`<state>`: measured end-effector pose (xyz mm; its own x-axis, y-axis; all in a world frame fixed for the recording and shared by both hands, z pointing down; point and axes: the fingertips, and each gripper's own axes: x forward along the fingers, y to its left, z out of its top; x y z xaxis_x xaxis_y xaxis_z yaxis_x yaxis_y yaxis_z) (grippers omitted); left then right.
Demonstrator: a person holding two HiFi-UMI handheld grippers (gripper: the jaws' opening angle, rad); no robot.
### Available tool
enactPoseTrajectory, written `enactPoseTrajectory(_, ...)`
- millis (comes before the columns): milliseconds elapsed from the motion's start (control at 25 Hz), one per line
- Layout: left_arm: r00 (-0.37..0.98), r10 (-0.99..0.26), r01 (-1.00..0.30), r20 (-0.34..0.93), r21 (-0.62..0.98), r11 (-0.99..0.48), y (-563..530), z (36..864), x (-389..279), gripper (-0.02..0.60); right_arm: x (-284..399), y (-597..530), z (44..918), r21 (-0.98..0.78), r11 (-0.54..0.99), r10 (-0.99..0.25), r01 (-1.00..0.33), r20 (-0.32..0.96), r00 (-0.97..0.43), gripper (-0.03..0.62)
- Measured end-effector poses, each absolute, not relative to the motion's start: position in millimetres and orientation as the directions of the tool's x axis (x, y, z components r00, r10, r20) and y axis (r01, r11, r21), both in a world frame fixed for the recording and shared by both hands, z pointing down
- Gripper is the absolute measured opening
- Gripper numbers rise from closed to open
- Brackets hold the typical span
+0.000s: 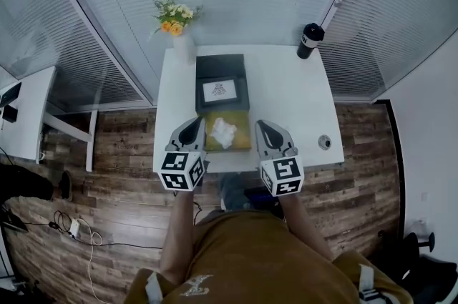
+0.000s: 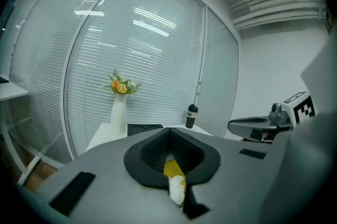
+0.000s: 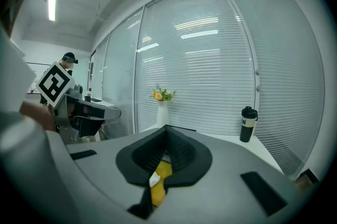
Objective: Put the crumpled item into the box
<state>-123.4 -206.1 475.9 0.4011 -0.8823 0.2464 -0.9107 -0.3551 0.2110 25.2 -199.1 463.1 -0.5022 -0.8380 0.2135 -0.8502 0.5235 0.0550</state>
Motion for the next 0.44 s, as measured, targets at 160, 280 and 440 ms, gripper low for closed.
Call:
enactPoseTrajectory(160,0.397,-0.889,-0.912,0.229,0.209,-0.354,-207.7,474.3,-126.2,0.025,24.4,-199.6,465.4,0.046,0.525,-0.836,-0.850,0.218,-0.505,0.012)
enactPoseTrajectory(280,0.394,-0.890,-0.912,0.229,0.220,-0.347,-210.3,476.0,-127.4,0.025,25.0,-201.1,466.6,0.042,0.525,-0.835,-0.850,0.218,-0.505,0.012)
enactPoseTrajectory(440,0.392,-0.891,-0.910,0.229,0.236,-0.340,-215.6,478.6,-126.7,0.025,27.0,-205.1,469.0,0.044,0.527,-0.834,-0.849,0.222,-0.506,0.012)
